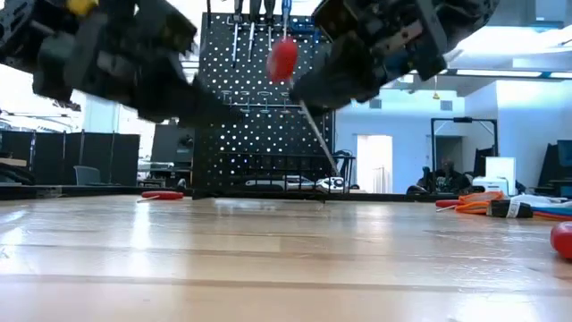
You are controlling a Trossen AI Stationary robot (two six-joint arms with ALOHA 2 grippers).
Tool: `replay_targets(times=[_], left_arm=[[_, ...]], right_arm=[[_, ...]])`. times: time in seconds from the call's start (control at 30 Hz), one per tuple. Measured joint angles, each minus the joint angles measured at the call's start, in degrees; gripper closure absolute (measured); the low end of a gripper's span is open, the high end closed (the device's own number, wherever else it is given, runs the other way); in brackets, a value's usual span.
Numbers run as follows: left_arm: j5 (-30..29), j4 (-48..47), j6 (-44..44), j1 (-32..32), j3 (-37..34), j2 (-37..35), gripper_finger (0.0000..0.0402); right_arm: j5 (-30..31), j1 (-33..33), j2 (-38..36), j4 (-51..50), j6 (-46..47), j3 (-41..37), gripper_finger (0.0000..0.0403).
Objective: Hang tools onto peg board
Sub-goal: Hang the red allen wrench on the pegboard
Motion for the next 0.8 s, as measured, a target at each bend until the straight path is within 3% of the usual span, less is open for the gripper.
replay_targets(times=[0.13,0.33,0.47,0.6,0.7,0.8], left_arm=[[-0.1,0.4,4.9,-1.7,2.4,-2.0,0.0303],[0.5,-0.2,13.3,-3.0,7.6,-7.4,0.0262],[1.2,-5.9,18.8,-2.7,12.4,-8.7,0.0213],[4.9,-21.6,19.2,-0.6,19.2,-8.4,0.0173],[7.5,-29.0,16.8,0.5,23.3,-7.6,0.016],[9.3,-30.2,16.4,0.6,24.1,-6.7,0.0157]], right_arm=[[-11.1,-2.0,0.1,4.1,-1.0,-0.1,0.0401],[-21.4,-3.0,0.1,7.2,-2.0,-0.1,0.0401],[-23.3,-2.4,0.1,7.6,-2.1,-0.1,0.0401],[-24.0,-1.5,0.1,8.4,-2.1,-0.1,0.0401],[-24.1,-0.8,0.1,8.1,-2.4,0.0,0.0401],[-24.1,-0.4,0.1,8.4,-3.0,-0.1,0.0401]])
